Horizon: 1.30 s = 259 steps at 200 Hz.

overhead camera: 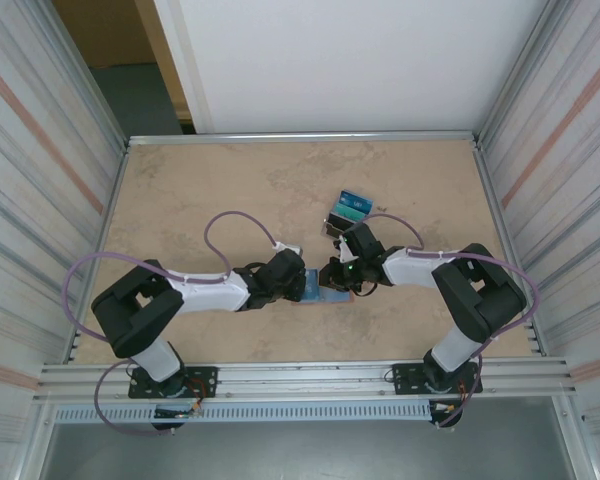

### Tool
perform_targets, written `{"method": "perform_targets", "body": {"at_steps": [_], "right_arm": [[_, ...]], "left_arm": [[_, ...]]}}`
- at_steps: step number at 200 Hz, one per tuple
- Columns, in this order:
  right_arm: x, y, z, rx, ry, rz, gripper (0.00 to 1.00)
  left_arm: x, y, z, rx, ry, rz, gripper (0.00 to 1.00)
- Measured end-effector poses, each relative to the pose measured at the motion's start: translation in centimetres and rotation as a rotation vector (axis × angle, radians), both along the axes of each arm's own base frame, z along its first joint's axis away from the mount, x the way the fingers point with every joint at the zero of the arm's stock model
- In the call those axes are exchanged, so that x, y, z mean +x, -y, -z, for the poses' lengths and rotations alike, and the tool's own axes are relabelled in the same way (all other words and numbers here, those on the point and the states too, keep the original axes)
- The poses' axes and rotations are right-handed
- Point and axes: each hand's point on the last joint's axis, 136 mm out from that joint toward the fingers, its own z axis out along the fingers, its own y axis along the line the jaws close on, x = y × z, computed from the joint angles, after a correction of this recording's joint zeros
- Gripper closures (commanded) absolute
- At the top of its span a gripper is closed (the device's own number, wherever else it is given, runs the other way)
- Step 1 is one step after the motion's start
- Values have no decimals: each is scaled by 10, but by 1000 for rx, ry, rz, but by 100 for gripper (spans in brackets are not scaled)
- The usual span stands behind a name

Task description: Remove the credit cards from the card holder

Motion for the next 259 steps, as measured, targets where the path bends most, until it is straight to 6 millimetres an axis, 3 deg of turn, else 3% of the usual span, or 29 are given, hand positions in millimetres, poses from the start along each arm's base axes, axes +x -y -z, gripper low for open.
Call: {"method": "perform_targets", "body": {"at_steps": [173,259], "right_arm": [[2,-8,0,66,4,13,88],[1,-11,-5,175,-22,40,85]], "left_arm": [[0,0,0,3,-2,-1,73],[1,1,0,4,-2,-2,77]]}}
